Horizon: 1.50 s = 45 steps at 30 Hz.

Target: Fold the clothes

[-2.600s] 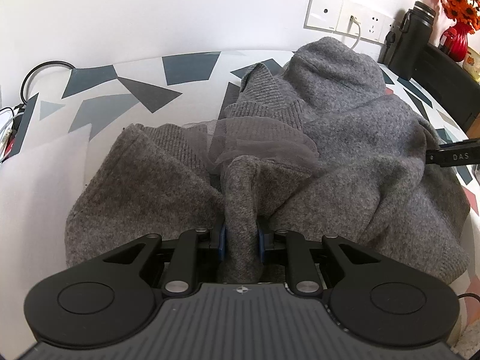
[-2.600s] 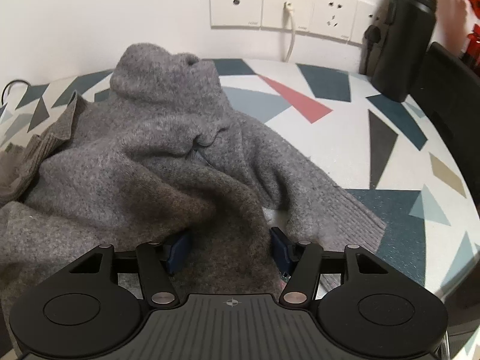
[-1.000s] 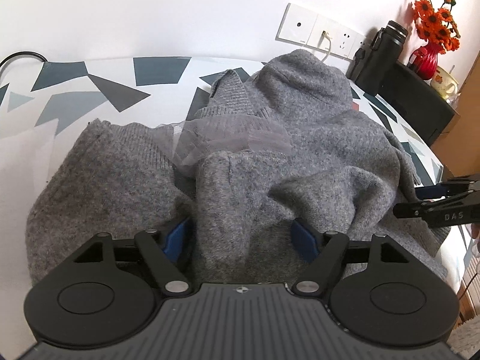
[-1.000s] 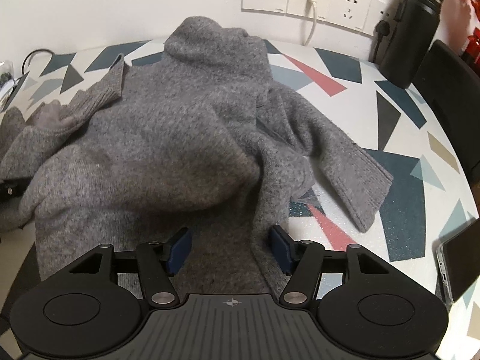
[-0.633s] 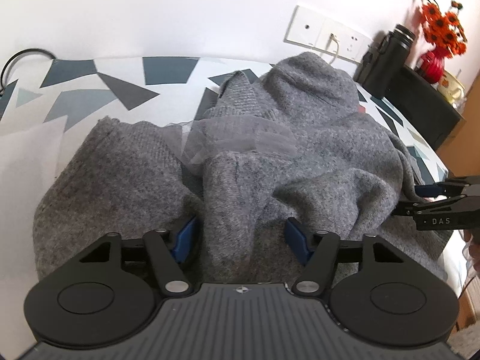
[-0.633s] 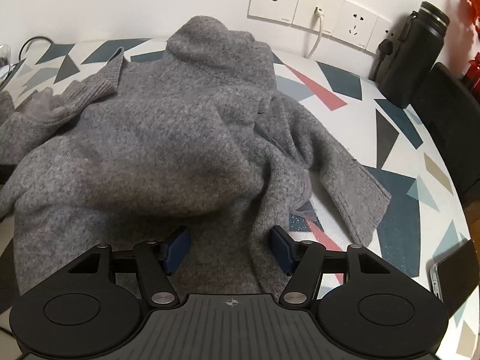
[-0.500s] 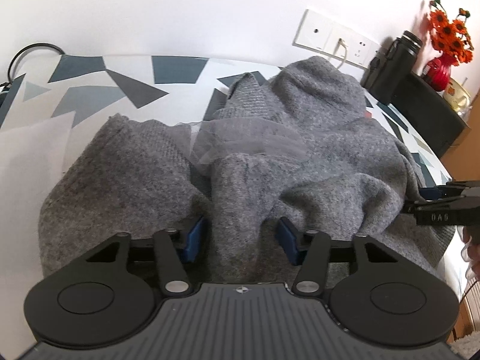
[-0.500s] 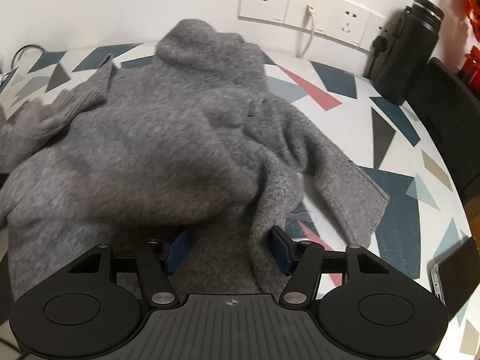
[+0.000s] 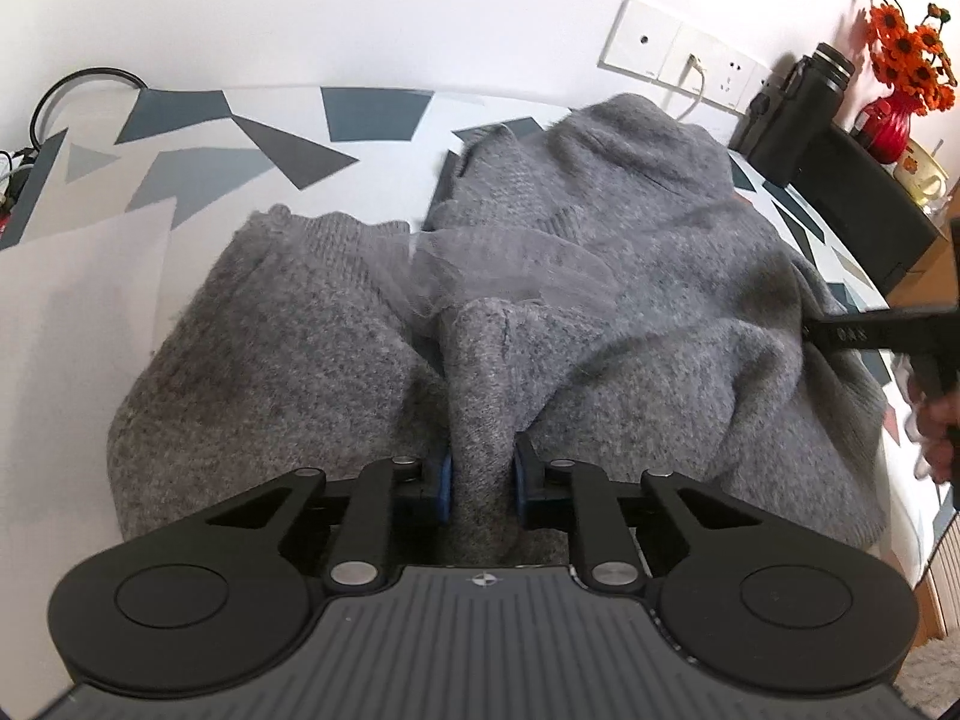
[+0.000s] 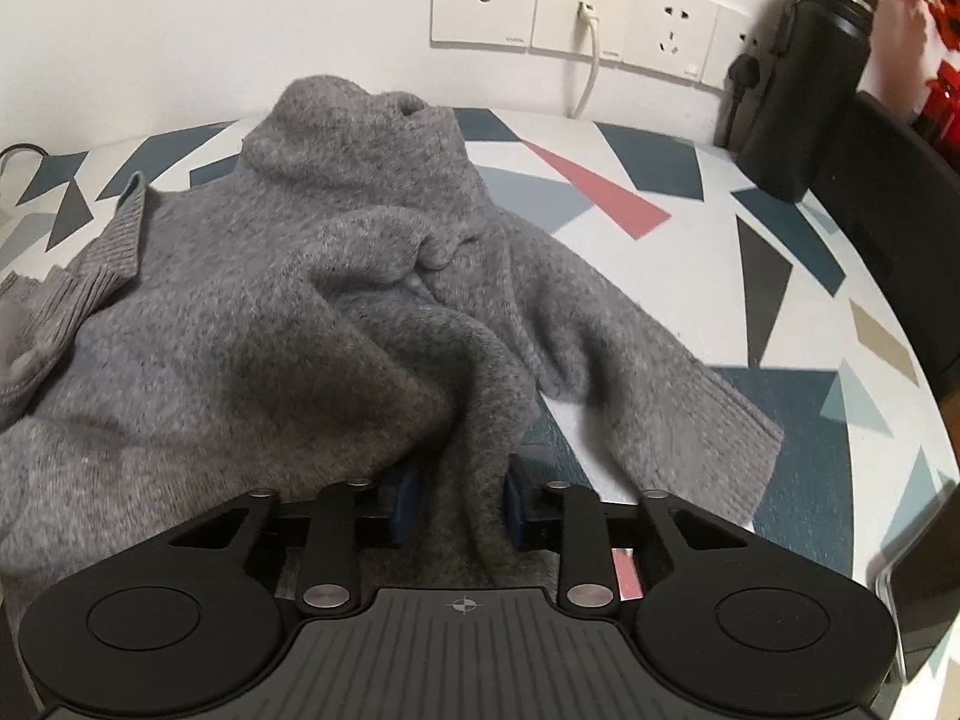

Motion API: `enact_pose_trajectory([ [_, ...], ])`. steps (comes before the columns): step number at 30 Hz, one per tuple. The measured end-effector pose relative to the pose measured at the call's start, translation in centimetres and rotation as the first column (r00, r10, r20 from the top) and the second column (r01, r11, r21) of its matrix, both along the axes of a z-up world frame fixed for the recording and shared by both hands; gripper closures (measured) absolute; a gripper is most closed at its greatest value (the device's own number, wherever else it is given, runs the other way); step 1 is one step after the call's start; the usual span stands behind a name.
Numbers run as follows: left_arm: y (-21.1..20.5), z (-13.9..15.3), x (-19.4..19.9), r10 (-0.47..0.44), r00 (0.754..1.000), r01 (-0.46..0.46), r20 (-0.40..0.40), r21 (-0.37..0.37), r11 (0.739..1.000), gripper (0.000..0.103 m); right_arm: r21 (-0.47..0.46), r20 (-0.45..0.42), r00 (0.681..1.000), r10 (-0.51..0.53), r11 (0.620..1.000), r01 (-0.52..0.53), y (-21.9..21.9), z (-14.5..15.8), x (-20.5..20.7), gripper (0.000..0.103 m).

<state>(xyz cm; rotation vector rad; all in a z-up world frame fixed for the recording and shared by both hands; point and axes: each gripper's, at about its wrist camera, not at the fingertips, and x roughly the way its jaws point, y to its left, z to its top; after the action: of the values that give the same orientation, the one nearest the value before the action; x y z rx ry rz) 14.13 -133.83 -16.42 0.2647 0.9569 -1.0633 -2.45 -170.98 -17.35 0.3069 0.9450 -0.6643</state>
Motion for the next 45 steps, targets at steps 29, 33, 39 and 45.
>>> enact_pose_trajectory([
  [29, -6.9, 7.5, 0.0, -0.299, 0.952, 0.285, -0.059, -0.173, 0.943, 0.061, 0.045, 0.080, 0.997, 0.004, 0.999, -0.007, -0.5, 3.7, -1.6, 0.061],
  [33, -10.2, 6.9, 3.4, -0.198, 0.979, 0.203, 0.057, -0.089, 0.975, 0.060, 0.094, 0.072, 0.997, -0.016, 0.996, 0.009, 1.2, 3.6, -2.9, 0.054],
  [39, -16.6, 3.3, 5.6, -0.213, 0.958, 0.205, 0.191, 0.060, 0.977, 0.060, 0.147, 0.033, 0.999, 0.013, 0.989, -0.017, 3.9, 2.5, -3.3, 0.045],
  [45, -19.5, 0.7, 5.3, -0.281, 0.930, 0.239, 0.239, 0.191, 0.952, 0.099, 0.083, -0.027, 0.996, 0.081, 0.993, -0.079, 5.8, 0.8, -2.3, 0.044],
])
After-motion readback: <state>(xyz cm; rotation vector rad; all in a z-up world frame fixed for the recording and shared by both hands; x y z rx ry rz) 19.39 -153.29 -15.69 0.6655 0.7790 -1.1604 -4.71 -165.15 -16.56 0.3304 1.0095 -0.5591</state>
